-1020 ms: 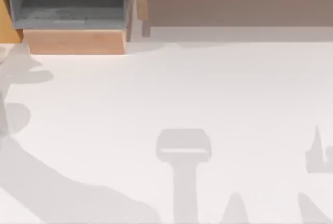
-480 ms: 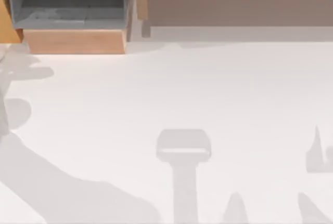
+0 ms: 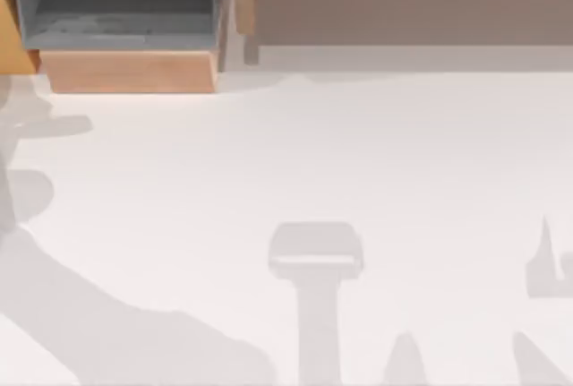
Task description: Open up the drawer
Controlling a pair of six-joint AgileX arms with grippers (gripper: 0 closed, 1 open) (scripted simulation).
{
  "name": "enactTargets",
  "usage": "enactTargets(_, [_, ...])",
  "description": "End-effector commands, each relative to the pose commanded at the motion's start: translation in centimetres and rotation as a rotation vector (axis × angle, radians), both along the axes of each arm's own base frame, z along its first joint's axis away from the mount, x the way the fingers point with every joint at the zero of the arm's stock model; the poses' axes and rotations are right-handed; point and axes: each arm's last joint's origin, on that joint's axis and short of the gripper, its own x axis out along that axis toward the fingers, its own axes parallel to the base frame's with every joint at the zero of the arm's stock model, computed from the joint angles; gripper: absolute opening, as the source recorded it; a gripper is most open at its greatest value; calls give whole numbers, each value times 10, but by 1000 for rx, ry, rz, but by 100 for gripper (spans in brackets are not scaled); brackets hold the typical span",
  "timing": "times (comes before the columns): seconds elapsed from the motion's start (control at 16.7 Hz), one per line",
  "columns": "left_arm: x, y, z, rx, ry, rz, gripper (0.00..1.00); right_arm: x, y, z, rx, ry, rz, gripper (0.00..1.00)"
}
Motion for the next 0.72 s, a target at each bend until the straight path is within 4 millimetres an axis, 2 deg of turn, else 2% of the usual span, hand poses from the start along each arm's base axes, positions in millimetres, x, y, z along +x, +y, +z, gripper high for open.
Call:
enactTargets(0.12, [0, 0, 0, 0, 0, 0, 2, 0, 0, 0, 0, 0, 0, 100])
enactTargets(0.18, [0, 0, 0, 0, 0, 0, 0, 0, 0, 0, 0, 0, 0, 100])
enactTargets(0.72, [-2, 2, -5, -12, 17, 4, 0, 0, 0, 0, 0, 0, 0, 100])
